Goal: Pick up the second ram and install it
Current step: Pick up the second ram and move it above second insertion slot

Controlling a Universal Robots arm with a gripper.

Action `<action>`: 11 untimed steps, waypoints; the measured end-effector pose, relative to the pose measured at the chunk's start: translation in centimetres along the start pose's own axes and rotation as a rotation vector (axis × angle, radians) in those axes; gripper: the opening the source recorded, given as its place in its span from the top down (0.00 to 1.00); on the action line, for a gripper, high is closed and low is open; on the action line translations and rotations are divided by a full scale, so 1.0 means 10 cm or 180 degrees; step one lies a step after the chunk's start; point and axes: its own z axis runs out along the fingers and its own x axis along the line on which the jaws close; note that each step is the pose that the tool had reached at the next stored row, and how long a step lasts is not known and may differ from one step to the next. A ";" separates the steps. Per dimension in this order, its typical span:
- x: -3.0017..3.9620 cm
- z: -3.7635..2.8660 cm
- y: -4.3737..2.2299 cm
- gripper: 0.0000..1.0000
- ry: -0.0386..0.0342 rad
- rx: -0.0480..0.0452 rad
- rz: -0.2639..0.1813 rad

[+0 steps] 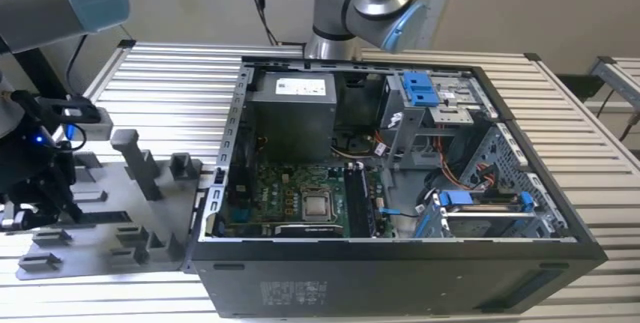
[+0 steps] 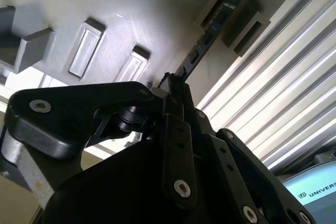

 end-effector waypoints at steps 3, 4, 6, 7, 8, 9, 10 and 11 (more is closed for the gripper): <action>-0.001 -0.038 0.001 0.86 0.0000 0.0000 0.0000; -0.001 -0.051 0.001 0.86 0.0000 0.0000 0.0000; -0.002 -0.077 0.001 0.86 0.0000 0.0000 0.0000; -0.002 -0.092 0.002 0.86 0.0000 0.0000 0.0000; -0.002 -0.108 0.002 0.86 0.0000 0.0000 0.0000; -0.003 -0.125 0.002 0.86 0.0000 0.0000 0.0000; -0.003 -0.140 0.003 0.86 0.0000 0.0000 0.0000; -0.003 -0.158 0.003 0.86 0.0000 0.0000 0.0000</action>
